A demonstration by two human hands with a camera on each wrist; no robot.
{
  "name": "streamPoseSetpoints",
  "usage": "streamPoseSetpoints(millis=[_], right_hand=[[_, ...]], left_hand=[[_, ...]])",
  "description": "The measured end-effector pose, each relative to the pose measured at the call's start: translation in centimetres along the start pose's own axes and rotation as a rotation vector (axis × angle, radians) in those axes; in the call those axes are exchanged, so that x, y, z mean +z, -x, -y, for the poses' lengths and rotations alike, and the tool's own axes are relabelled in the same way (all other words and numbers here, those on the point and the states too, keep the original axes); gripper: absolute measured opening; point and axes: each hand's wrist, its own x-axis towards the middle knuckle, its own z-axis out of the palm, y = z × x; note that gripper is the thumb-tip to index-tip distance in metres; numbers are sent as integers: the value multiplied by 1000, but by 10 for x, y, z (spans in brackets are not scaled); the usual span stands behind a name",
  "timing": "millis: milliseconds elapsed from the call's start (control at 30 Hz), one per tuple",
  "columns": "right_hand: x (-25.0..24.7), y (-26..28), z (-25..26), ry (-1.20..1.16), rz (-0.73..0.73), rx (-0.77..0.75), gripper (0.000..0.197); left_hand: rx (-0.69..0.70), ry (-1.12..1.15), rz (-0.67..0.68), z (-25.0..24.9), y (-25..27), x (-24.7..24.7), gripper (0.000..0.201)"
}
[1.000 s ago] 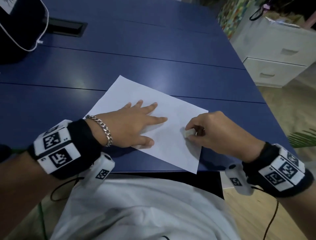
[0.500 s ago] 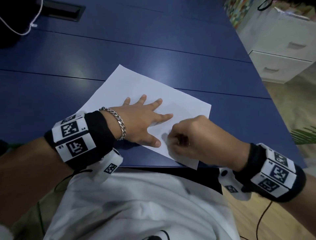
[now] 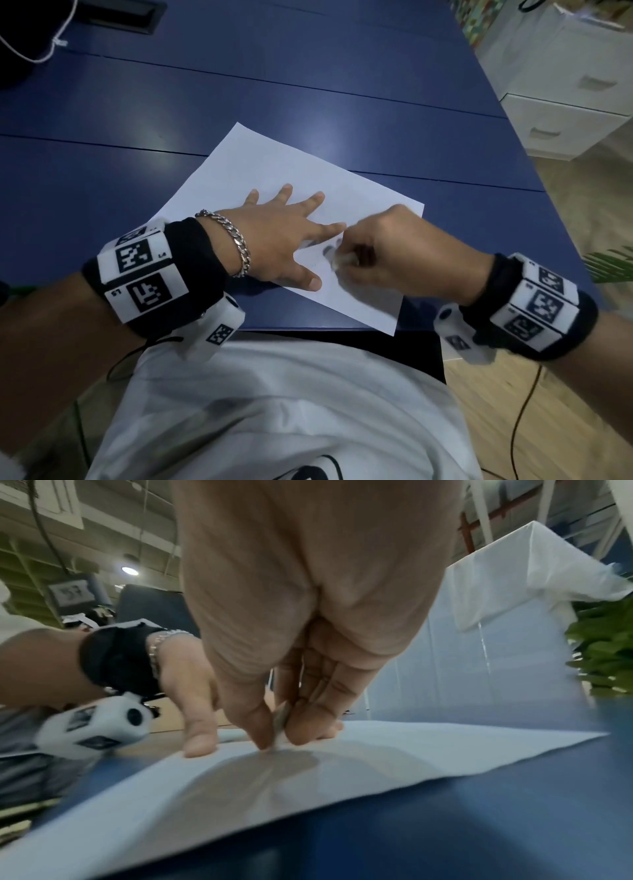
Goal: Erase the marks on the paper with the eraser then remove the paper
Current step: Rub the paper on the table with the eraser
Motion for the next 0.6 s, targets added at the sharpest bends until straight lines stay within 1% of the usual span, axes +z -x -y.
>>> streamPoseSetpoints(millis=[67,100,167,233,267,333,367,433,467,533,600], right_hand=[[-1,-4,-5,-9,-66,15,10],[3,-1,-3,-1,-64,2,11],[11,8,11,5,10,-53,20],[11,12,15,26,85,-67,25],[8,8,9,51,68,-45,25],[-1,-2,-4,64,-13,21,18],[-3,-5,-7,58,-52,37,16],[2,-3,-2,56,-88,39,17],[7,1,5,56,-78,22,20],[13,13,21,41,-9,-27,25],[9,18,18,9,60,-12,18]], left_hand=[[1,6,1,1,0,0,93],[0,10,0,1,0,0,93],[-4,6,-1,2,0,1,94],[-4,-2,-2,2,-1,1,95],[-3,-6,0,1,-1,1,94],[-1,-11,3,1,0,0,93],[-3,-9,4,1,0,0,93],[-2,2,5,1,0,0,93],[-2,8,5,2,0,0,94],[2,7,9,2,0,0,95],[15,9,15,3,1,-1,94]])
